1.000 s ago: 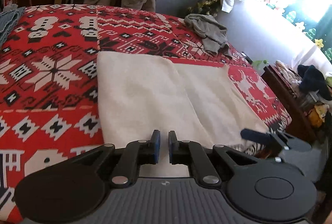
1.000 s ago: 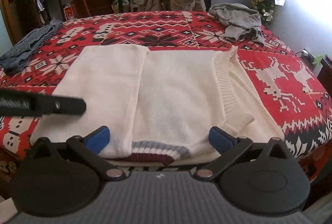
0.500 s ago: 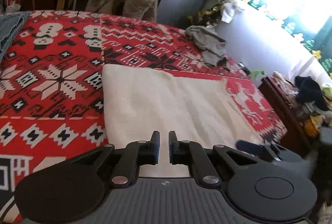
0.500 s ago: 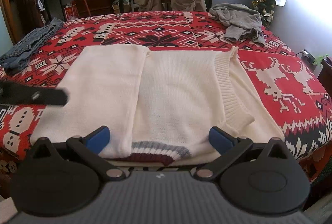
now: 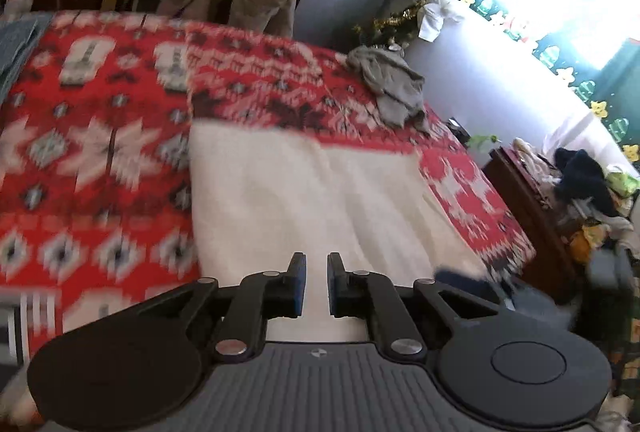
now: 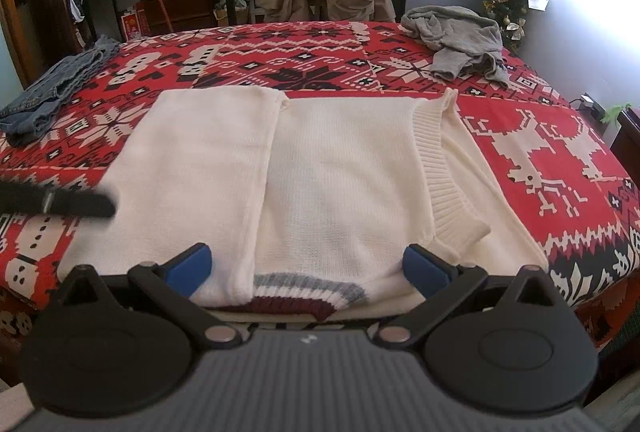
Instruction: Fold clothes
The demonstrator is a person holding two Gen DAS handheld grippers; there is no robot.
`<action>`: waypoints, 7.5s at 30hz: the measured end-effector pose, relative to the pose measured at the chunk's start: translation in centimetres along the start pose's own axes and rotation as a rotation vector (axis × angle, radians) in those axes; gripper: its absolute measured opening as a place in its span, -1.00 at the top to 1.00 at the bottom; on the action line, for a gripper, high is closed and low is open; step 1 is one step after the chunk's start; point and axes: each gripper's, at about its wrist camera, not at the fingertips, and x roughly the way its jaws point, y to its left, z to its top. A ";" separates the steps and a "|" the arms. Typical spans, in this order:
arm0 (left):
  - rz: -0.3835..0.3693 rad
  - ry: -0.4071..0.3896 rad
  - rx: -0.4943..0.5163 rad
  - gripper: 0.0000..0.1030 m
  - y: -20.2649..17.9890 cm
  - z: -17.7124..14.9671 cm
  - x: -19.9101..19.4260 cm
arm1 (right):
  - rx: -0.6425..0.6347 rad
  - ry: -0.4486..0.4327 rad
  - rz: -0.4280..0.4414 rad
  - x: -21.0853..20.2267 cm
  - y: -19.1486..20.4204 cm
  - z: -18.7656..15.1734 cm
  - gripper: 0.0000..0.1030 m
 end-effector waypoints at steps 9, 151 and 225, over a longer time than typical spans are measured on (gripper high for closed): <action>0.045 0.054 0.095 0.82 -0.2 0.2 3.8 | -0.001 0.001 0.000 0.0 0.0 0.0 -0.99; 0.119 0.066 0.093 0.89 -0.5 -0.6 2.7 | -0.010 0.000 0.010 -0.2 -0.3 0.1 -0.99; 0.077 0.080 -0.064 0.90 0.3 2.0 3.7 | -0.013 -0.004 0.009 -0.1 -0.3 0.2 -0.99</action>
